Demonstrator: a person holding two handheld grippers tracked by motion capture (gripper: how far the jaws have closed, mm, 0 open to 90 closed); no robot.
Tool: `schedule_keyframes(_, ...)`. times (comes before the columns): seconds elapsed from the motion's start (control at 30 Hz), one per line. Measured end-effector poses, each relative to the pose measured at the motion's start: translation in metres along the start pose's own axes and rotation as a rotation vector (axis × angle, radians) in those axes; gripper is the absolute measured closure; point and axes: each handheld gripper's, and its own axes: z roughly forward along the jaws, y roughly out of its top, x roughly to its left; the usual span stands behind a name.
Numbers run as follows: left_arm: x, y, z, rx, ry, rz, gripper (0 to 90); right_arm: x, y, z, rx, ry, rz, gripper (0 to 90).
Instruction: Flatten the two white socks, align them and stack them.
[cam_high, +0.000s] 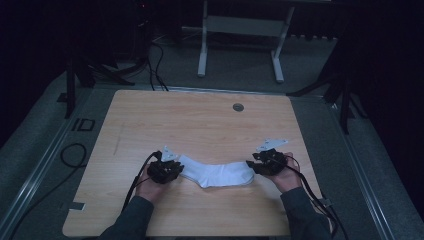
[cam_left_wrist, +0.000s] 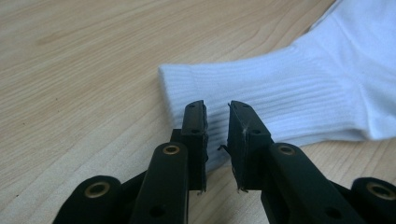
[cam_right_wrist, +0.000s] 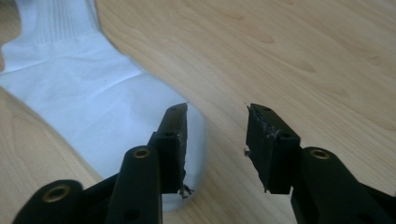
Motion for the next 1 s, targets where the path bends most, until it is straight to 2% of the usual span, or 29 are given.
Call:
schedule_keyframes(0.23, 0.005, 0.001, -0.008, -0.031, -0.008, -0.015, 73.7, -0.007, -0.002, -0.006, -0.027, -0.013, 0.037, 51.9)
schedule_keyframes(0.4, 0.011, 0.000, -0.013, -0.041, 0.004, -0.030, 72.9, -0.013, -0.003, -0.007, -0.035, -0.011, 0.065, 51.0)
schedule_keyframes(0.53, 0.016, -0.001, -0.016, -0.044, 0.012, -0.042, 72.9, -0.016, -0.004, -0.008, -0.049, 0.014, 0.095, 50.5)
schedule_keyframes(1.0, 0.032, -0.004, -0.025, -0.046, 0.053, -0.078, 72.9, -0.024, -0.009, -0.008, -0.056, 0.020, 0.123, 50.1)
